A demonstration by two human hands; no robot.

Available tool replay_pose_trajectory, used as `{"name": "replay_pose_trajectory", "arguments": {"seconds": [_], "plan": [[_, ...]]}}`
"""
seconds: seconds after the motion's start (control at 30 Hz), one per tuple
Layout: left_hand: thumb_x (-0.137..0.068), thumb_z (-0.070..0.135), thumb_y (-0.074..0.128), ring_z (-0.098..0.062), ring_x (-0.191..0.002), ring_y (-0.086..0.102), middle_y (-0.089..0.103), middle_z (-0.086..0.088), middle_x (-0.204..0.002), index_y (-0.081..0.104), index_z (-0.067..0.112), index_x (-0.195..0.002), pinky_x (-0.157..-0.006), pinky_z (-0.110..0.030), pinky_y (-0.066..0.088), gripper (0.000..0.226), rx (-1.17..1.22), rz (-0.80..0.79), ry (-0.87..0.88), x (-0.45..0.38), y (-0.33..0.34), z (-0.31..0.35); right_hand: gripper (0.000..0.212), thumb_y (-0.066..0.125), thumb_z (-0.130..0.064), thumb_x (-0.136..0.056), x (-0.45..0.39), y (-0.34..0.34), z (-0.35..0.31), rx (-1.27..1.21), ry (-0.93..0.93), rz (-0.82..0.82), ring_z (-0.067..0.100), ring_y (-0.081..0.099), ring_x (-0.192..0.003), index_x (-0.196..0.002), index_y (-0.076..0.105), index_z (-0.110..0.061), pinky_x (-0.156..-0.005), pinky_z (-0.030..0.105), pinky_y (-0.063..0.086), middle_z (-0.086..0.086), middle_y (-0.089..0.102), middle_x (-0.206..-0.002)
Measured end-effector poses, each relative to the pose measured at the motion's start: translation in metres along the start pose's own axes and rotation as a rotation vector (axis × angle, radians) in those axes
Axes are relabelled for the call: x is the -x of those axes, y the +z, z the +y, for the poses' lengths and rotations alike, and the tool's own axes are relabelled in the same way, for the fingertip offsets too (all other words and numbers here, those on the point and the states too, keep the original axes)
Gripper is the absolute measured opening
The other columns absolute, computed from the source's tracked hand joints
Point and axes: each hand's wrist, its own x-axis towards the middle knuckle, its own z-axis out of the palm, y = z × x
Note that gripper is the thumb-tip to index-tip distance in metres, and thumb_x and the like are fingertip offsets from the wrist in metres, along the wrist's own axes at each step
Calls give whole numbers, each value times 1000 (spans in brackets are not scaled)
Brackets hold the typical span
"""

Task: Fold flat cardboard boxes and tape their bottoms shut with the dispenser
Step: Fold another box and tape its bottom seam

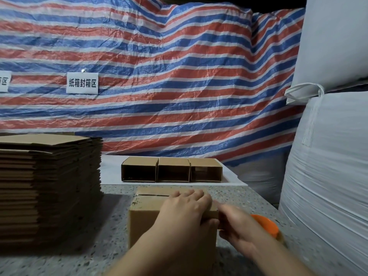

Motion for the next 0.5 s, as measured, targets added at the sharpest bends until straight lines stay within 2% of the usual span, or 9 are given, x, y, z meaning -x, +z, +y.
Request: {"name": "replay_pose_trajectory", "arguments": {"seconds": [0.1,0.17,0.27,0.3,0.4,0.5], "plan": [[-98,59,37,-16,-144,31,35,6,-157,31,31,-150,-116,-39,24,60,-9,21,5,1,-1,1,36,53,-41,-102,-1,10,7,-32,-28,3,27,62,-93,-106,75,-13,-86,43,44,11,76,-94],[-98,59,37,-16,-144,30,33,5,-158,30,30,-151,-116,-38,23,61,-9,24,2,2,-1,1,38,54,-45,-100,0,14,11,-60,-13,42,28,65,-100,-104,78,-15,-94,46,47,10,78,-94],[-99,59,36,-16,-146,27,30,5,-160,28,30,-153,-117,-38,21,62,-9,19,-4,2,-1,2,40,55,-45,-99,2,17,16,-141,35,64,31,66,-102,-104,79,-14,-77,42,50,13,78,-92],[-99,59,35,-17,-146,26,29,5,-160,27,30,-153,-117,-39,21,62,-9,16,-5,2,-1,2,41,55,-46,-99,3,17,17,-156,46,61,32,67,-103,-101,80,-14,-76,41,50,14,78,-92],[-99,59,35,-17,-146,26,29,5,-160,27,30,-153,-118,-39,21,62,-8,5,-4,1,-2,2,42,54,-46,-100,5,17,17,-179,44,58,35,66,-106,-94,81,-14,-85,45,52,15,78,-92],[-99,59,35,-16,-146,27,30,6,-160,27,30,-153,-117,-39,21,62,-13,1,-4,1,-1,1,40,53,-46,-100,9,23,19,-206,9,68,36,65,-107,-98,79,-16,-97,50,51,14,78,-91]]}}
